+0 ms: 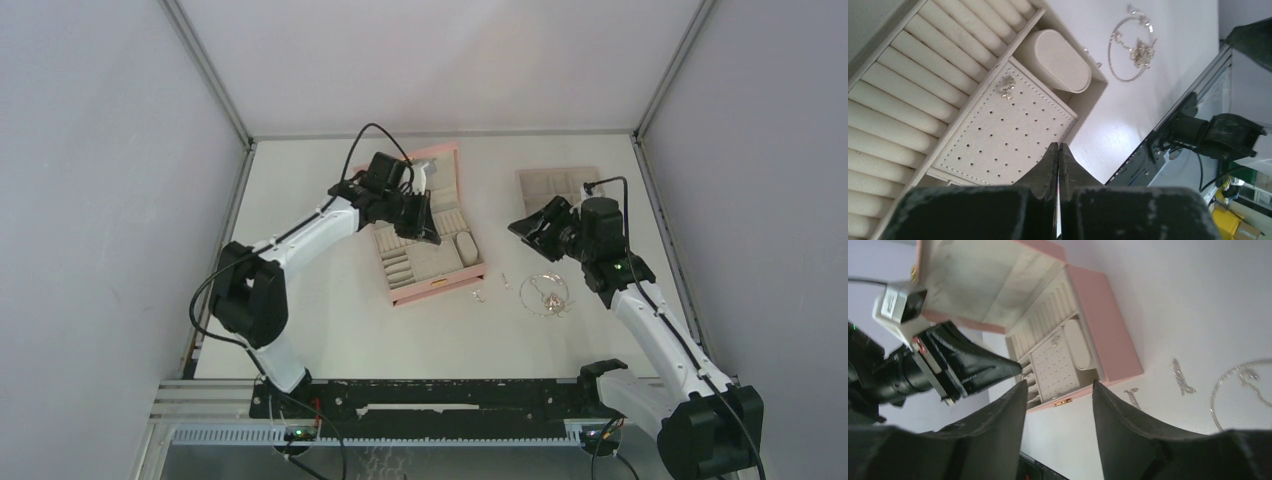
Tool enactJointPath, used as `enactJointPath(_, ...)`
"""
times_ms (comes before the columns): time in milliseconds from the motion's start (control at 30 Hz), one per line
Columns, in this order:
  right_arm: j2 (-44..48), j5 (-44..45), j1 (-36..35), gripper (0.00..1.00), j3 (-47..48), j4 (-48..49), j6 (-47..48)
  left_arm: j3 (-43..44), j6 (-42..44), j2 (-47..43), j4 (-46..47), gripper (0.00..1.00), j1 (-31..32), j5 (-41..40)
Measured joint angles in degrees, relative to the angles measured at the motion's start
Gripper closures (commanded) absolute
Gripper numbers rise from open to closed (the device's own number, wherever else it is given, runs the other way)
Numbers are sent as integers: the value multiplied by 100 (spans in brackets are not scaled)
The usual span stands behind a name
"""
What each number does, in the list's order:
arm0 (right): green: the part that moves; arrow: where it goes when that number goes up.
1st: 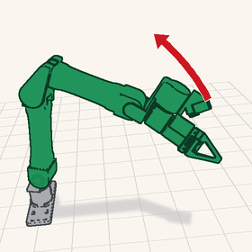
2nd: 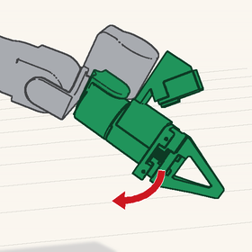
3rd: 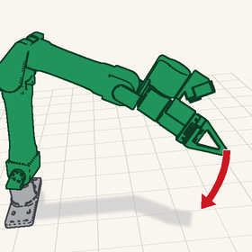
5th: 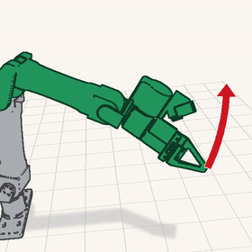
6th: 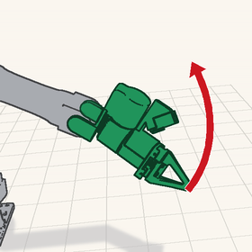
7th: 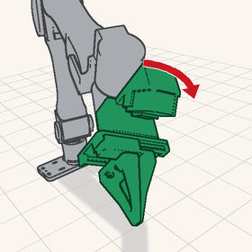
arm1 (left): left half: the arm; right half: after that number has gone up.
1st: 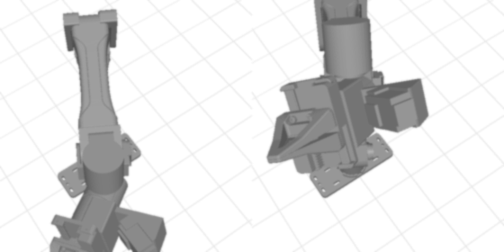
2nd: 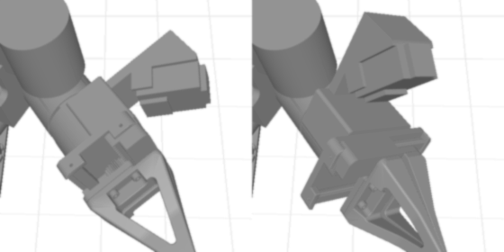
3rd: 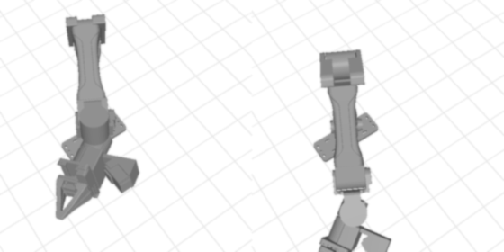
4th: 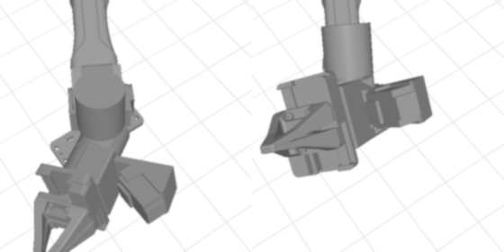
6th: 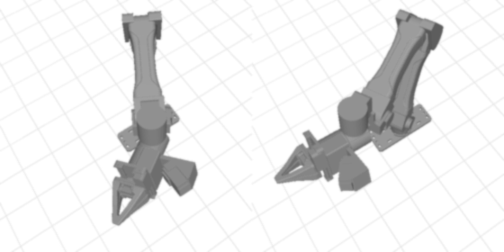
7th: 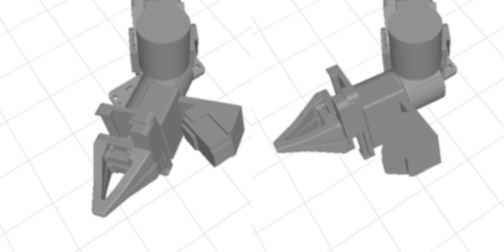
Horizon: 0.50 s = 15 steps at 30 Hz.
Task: Organize the mixed jewelry
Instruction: Pick up the jewelry from the jewelry box.
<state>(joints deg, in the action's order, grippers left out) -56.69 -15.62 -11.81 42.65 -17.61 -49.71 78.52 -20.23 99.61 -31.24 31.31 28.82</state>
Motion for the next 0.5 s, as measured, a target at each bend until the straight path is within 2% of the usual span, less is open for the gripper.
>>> enactJointPath(200,0,-651,-476,55,0,684,649,15,-505,-459,66,100,0,-63)
enactJointPath(400,-94,-664,-1694,52,-2,1204,1534,74,-1268,-667,22,100,4,-411)
enactJointPath(500,-323,-588,-2050,49,-2,1613,1681,74,-1622,-763,20,100,17,-654)
